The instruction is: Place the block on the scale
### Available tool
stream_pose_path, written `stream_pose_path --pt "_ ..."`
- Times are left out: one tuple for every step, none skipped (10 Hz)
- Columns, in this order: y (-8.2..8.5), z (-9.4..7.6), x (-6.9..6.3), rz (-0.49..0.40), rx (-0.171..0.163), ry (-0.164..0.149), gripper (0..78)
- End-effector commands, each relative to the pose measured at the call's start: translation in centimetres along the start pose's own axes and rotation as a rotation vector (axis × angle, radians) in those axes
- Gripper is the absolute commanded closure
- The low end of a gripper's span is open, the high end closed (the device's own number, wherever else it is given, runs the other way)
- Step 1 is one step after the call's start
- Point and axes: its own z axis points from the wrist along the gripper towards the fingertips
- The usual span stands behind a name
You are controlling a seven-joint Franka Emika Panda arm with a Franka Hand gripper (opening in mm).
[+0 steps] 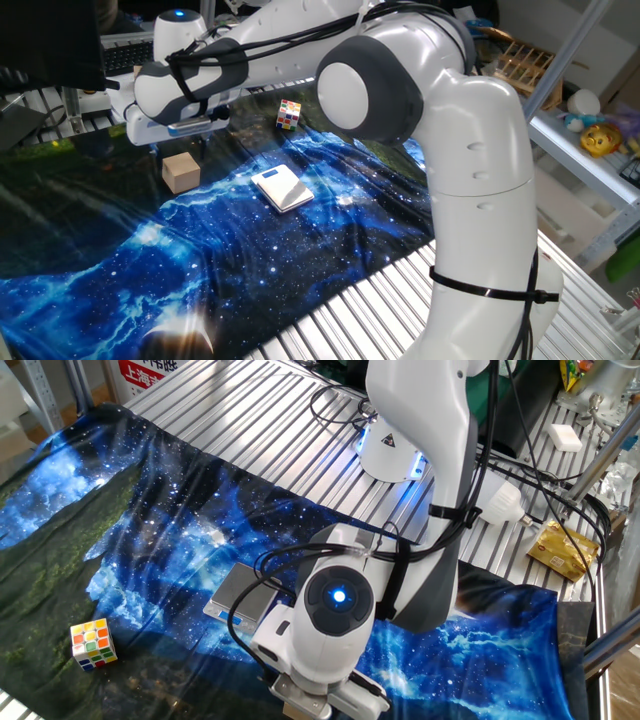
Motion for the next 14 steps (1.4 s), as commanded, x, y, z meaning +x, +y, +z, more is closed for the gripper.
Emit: stream_pose_path --pt "0.23 0.87 0.14 -0.001 -0.002 -0.007 0.2" --pt "0.25 0.98 0.14 -0.002 -0.002 -0.006 0.2" --pt "0.29 1.22 0.14 -0.005 -0.002 -0.006 0.2" --pt "0.32 1.4 0.13 -0.008 -0.002 -0.006 0.2" --pt "0.35 1.58 0.14 -0.01 -0.002 -0.007 0.2" --pt "0.35 1.62 0.14 -0.013 -0.002 -0.006 0.2" --pt "0.35 1.62 0.14 -0.017 -0.001 -0.006 0.2" --pt "0.38 1.76 0.14 -0.024 -0.001 -0.005 0.2" --pt "0.38 1.76 0.14 -0.024 -0.001 -0.005 76.3" --pt "0.38 1.76 0.14 -0.024 -0.001 -0.005 76.3" --pt "0.38 1.76 0.14 -0.024 -0.001 -0.005 76.3" --pt "0.38 1.76 0.14 -0.024 -0.001 -0.005 76.3" --pt "0.38 1.76 0.14 -0.024 -0.001 -0.005 76.3" --pt "0.38 1.76 0.14 -0.024 -0.001 -0.005 76.3"
